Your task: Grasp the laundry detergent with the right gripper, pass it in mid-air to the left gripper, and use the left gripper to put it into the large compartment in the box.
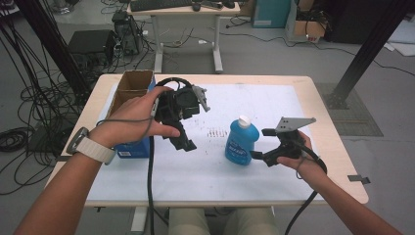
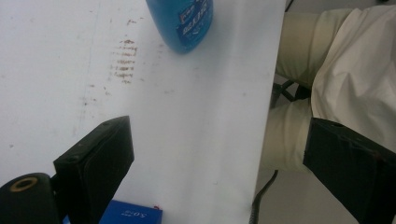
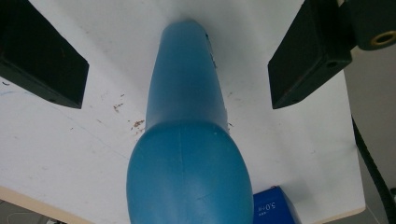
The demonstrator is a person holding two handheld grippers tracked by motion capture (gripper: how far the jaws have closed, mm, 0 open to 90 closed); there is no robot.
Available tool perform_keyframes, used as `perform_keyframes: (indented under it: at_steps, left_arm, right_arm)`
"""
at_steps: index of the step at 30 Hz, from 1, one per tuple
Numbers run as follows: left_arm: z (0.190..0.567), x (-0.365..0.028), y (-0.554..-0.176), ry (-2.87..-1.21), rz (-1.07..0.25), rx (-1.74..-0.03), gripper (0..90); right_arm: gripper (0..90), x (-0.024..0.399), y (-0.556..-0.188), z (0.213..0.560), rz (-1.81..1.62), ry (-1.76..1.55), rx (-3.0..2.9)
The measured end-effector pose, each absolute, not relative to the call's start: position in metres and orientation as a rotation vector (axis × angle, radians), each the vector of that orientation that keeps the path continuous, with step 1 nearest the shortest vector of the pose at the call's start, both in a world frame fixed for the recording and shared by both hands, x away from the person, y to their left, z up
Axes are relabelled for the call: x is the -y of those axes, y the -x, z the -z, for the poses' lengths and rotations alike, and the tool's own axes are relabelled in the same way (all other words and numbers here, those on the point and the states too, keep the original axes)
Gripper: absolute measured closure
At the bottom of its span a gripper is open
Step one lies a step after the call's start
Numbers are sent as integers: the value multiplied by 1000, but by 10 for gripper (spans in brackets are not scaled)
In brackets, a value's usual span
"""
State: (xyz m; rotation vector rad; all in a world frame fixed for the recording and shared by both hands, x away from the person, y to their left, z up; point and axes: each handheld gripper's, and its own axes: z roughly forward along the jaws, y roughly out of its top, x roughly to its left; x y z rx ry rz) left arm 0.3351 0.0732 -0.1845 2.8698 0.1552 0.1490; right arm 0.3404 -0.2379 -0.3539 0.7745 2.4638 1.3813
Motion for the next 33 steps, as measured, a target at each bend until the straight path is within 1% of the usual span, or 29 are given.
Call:
perform_keyframes:
  at_steps: [33]
  left_arm:
    - [185, -74, -336, -2864, -149, -153, 89]
  right_arm:
    - [55, 237, -341, 355, -1389, -778, -2460]
